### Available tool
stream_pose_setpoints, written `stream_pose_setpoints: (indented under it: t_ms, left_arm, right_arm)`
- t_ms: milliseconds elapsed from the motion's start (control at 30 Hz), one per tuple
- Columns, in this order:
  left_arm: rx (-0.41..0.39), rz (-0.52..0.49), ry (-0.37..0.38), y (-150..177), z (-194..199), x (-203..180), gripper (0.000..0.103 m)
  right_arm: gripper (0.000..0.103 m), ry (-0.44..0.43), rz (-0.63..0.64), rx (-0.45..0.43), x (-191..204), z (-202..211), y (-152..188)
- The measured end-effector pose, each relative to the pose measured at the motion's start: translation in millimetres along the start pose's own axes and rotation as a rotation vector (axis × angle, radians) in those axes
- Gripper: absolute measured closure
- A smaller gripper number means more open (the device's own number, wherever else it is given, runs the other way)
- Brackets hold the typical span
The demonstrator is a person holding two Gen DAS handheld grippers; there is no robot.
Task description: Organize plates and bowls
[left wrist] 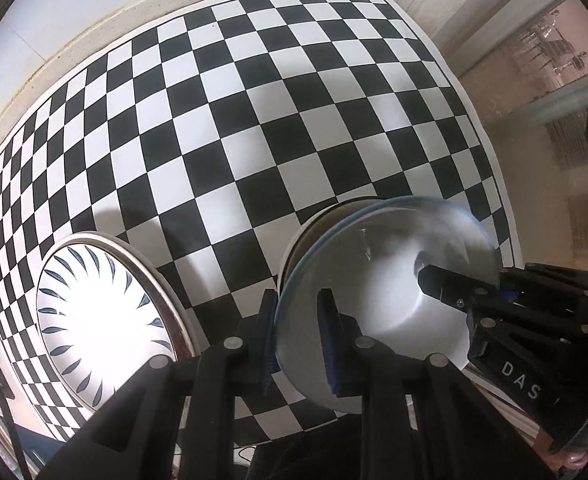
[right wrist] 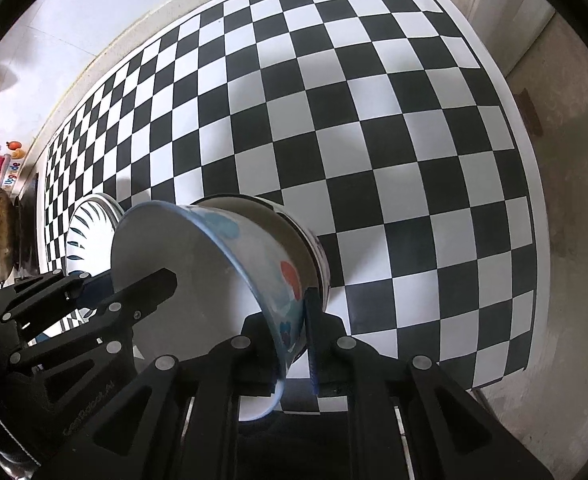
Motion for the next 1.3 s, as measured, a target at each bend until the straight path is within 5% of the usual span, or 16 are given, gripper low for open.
stream_pose_setpoints:
  t_ms: [533,1300]
  left_arm:
    - [0.007,0.02,0.029,-1,-4,4,0.085]
    - [-0.048,0.037,-0.031,11,8,-5,0.085]
  right_arm:
    - [0.082,0.03,0.032,0.03,1,7,-2]
    - [0.087,0.074,0.05,-0.009,0,14,6]
Point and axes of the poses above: each gripper's, at about its wrist camera, not at the fingertips, and z roughly against the way its jaws point, x to its left, y to its underside, the point moved 3 cm from there along -z, roughly the way its jaws point, and after that the axes turned 4 degrees about -z, right-handed, at the moved point
